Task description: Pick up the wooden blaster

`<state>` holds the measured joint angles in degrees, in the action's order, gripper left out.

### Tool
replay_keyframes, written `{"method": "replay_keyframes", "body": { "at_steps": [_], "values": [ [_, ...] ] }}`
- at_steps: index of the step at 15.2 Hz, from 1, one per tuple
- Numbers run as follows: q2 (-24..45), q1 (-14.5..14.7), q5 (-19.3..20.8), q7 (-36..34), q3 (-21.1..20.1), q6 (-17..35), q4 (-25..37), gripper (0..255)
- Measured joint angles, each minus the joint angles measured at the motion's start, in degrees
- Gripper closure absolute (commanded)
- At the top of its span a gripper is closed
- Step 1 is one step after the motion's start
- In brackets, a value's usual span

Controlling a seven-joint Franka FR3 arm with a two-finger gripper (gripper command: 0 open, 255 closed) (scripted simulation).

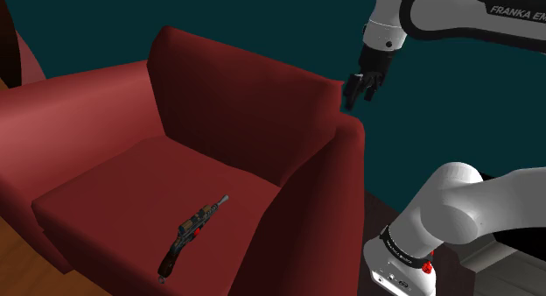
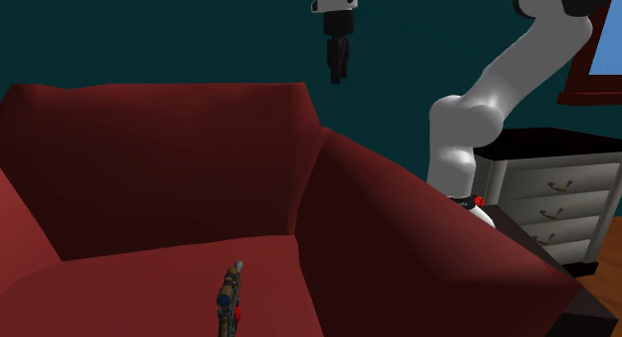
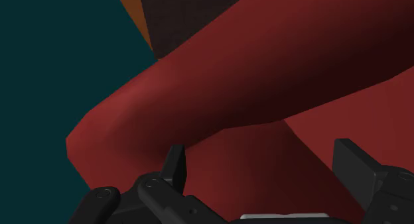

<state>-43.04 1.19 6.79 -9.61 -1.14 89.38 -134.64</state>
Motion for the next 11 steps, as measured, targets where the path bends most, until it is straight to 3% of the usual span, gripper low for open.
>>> {"method": "replay_keyframes", "body": {
  "at_steps": [3,11],
  "values": [
    [-0.4,0.0,-1.3,-2.6,-1.2,0.6,-1.4,0],
    [2.4,0.6,-10.6,-20.7,-10.4,6.3,-6.5,0]
  ]
}}
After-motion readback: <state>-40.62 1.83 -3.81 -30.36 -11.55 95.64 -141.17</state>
